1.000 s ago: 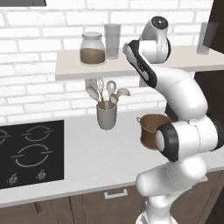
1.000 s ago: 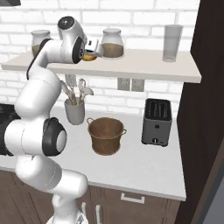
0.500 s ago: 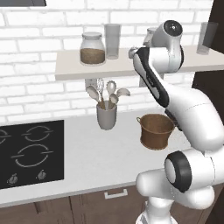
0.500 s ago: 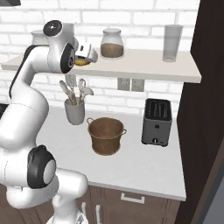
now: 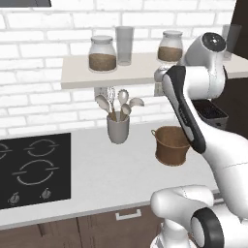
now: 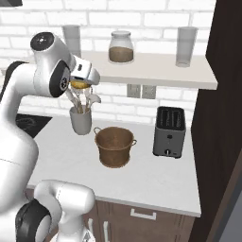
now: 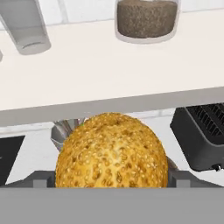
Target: Open the cabinet, pick up the bread from the cabinet and place it in the basket. Then move the basket to the dining counter.
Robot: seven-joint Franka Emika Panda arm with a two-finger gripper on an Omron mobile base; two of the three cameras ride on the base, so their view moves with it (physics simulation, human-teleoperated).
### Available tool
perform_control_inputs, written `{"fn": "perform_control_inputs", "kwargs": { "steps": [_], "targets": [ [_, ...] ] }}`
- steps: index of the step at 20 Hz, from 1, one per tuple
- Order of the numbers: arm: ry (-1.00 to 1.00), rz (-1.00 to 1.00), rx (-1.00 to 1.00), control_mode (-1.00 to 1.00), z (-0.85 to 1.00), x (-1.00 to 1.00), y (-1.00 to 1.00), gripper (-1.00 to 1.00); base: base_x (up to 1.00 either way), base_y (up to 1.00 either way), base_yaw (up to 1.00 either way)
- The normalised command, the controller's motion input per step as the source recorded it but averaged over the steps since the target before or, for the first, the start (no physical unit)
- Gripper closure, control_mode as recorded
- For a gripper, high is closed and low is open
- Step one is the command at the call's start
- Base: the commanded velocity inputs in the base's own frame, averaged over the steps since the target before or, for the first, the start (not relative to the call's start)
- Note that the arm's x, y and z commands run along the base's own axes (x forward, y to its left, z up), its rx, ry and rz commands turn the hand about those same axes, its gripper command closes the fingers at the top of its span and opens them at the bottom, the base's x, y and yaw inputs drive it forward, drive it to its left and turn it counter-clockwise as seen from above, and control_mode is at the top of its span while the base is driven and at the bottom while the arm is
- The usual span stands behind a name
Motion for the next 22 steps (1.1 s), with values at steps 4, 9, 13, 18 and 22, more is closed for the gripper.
{"fn": "perform_control_inputs", "kwargs": {
  "steps": [4, 9, 13, 18, 22],
  "targets": [
    [0.22, 0.0, 0.0, -1.0, -0.56, -1.0, -0.28, 1.0, 0.0, 0.0, 0.0],
    [0.26, 0.0, -0.01, -1.0, -0.93, -0.65, -0.3, 1.0, 0.0, 0.0, 0.0],
    [0.26, 0.0, -0.01, -1.0, -1.0, 0.15, -0.38, 1.0, 0.0, 0.0, 0.0],
    [0.13, 0.0, 0.0, -1.0, -0.83, 0.94, -0.24, 1.0, 0.0, 0.0, 0.0],
    [0.06, 0.0, 0.0, -1.0, -0.48, 0.93, -0.12, 1.0, 0.0, 0.0, 0.0]
  ]
}}
